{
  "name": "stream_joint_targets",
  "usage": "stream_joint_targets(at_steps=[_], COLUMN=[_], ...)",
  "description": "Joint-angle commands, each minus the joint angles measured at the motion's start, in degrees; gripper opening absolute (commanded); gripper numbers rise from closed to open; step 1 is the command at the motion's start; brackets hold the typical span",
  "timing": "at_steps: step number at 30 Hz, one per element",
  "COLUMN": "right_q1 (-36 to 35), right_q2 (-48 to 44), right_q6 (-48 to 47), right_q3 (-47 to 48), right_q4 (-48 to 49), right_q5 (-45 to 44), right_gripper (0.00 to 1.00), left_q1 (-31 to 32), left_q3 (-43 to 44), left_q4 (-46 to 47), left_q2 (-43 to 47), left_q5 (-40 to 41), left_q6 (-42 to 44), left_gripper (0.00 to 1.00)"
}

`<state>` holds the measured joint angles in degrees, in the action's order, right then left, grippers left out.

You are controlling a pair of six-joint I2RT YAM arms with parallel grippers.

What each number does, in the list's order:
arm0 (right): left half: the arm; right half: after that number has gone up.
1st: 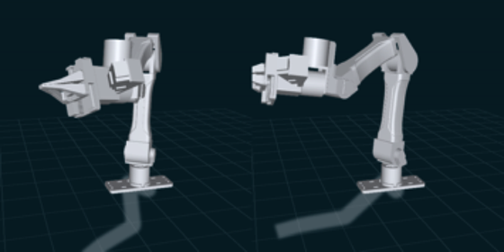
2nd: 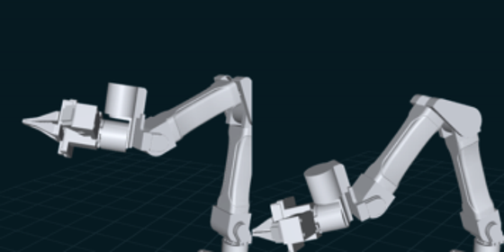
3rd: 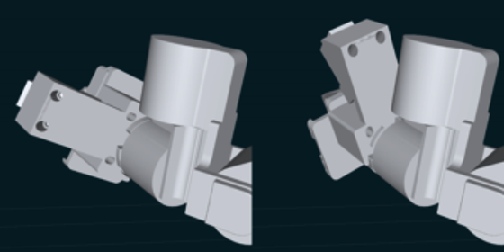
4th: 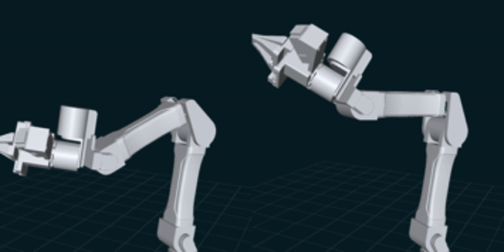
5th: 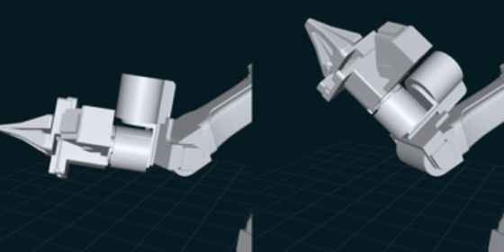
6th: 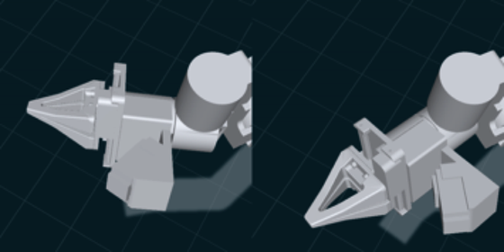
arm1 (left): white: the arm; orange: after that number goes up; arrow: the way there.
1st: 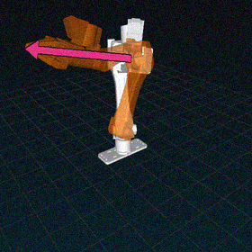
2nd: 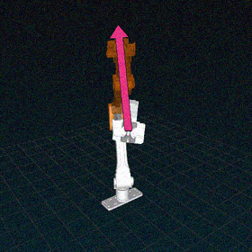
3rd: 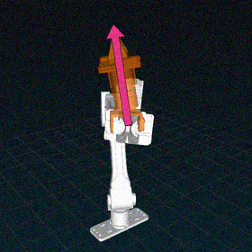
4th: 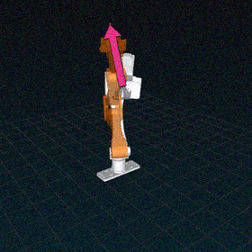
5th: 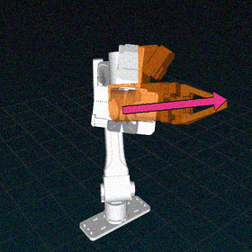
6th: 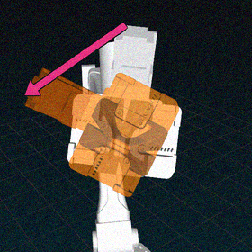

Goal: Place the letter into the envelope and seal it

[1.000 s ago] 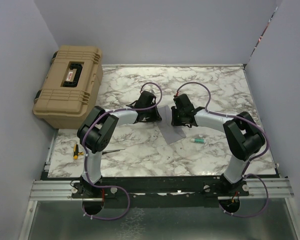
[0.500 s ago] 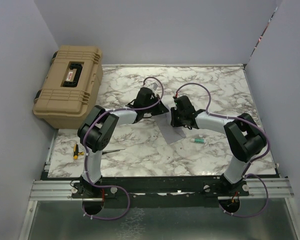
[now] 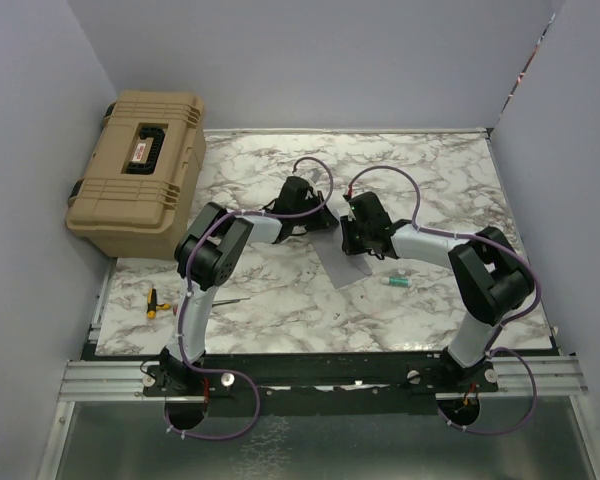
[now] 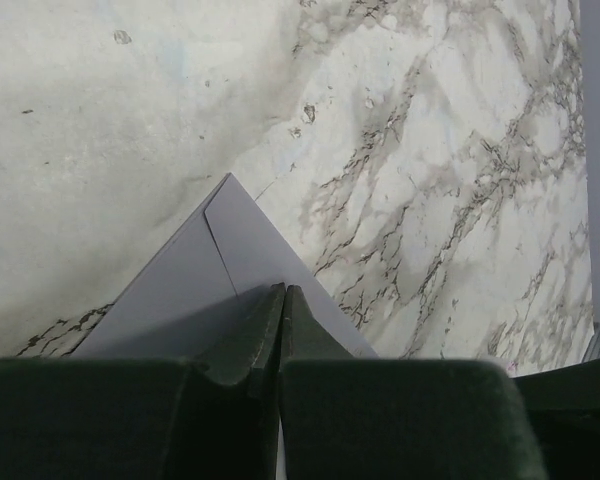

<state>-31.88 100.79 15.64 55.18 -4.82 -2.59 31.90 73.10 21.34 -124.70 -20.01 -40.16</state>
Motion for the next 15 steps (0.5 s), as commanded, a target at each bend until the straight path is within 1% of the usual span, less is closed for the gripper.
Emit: stream_joint_targets(at_steps=[1, 6, 10, 12, 15], right_q1=[0.1, 0.1, 0.1, 0.1, 0.1], right_q2=[0.3, 1.3, 5.1, 6.6, 8.4], right_q6=[-4.1, -1.9, -1.0, -1.1, -0.9], right_q3=[-0.2, 5.0, 9.9, 11.1, 12.6], right_q4=[-5.2, -4.5, -5.2, -4.8, -5.1], right_q5=[-0.3, -1.1, -0.3, 0.7, 0.1], right_gripper=[0.27, 0.29, 0.29, 0.29, 0.28], left_q1=[-1.0, -1.1, -1.2, -1.3, -1.4], left_q3=[-0.8, -2.0, -3.0, -3.6, -4.8], left_q4=[-2.7, -5.2, -7.2, -7.1, -4.6], left_q2=[-2.2, -2.4, -3.1, -3.7, -4.1], left_q5=[2.5, 3.7, 3.2, 2.2, 0.9], left_q6=[2.4, 2.3, 1.8, 1.1, -0.3], left_gripper=[0.01, 0.0, 0.0, 0.0, 0.0])
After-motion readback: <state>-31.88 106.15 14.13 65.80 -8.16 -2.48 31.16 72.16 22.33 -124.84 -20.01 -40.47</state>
